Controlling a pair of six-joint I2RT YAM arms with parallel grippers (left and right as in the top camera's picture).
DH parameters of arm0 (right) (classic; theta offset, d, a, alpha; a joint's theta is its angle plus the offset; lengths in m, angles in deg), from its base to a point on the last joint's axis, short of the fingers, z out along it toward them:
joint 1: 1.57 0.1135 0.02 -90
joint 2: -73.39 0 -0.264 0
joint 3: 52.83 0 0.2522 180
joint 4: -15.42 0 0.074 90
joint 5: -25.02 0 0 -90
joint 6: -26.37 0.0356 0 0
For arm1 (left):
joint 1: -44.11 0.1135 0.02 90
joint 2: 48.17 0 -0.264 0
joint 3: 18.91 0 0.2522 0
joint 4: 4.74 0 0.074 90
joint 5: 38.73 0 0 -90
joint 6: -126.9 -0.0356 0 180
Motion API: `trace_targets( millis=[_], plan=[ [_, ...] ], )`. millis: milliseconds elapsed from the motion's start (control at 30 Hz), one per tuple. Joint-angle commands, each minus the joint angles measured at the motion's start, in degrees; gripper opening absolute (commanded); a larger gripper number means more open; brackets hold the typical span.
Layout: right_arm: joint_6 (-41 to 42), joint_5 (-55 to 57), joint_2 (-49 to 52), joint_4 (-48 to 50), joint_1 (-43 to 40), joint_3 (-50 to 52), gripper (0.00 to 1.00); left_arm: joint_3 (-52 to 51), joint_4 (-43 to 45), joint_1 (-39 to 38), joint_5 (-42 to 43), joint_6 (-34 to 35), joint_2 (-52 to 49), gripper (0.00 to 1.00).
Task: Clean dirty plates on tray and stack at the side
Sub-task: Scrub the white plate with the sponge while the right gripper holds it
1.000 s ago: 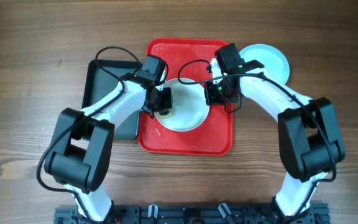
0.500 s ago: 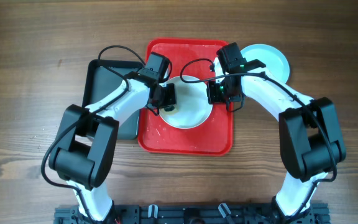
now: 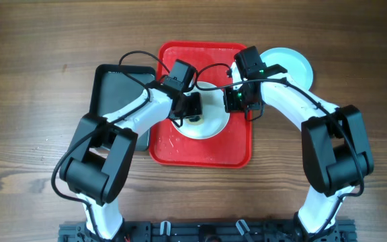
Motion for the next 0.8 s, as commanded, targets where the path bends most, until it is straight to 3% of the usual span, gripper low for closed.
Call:
trace_targets(
  millis=[0, 300, 433, 533, 767],
  plan=[
    [0.66, -3.02, -1.31, 0.33, 0.68, 0.48, 0.04, -1.9, -0.35, -1.88, 8.48, 0.48, -4.57, 0.04],
    [0.63, -2.97, -1.31, 0.35, 0.68, 0.48, 0.04, 2.1, -4.13, 4.13, 9.49, -0.87, 12.87, 0.04],
    [0.63, -2.97, -1.31, 0.37, 0.68, 0.48, 0.04, 2.1, -6.62, 5.46, 1.95, -1.22, 19.23, 0.04],
    [0.66, -2.97, -1.31, 0.39, 0.68, 0.48, 0.04, 1.66, -7.87, 5.44, -1.97, -1.22, 18.97, 0.04],
    [0.63, -2.73, -1.31, 0.42, 0.68, 0.48, 0.04, 1.03, -7.85, 5.44, -2.16, -1.22, 12.83, 0.04]
  ],
)
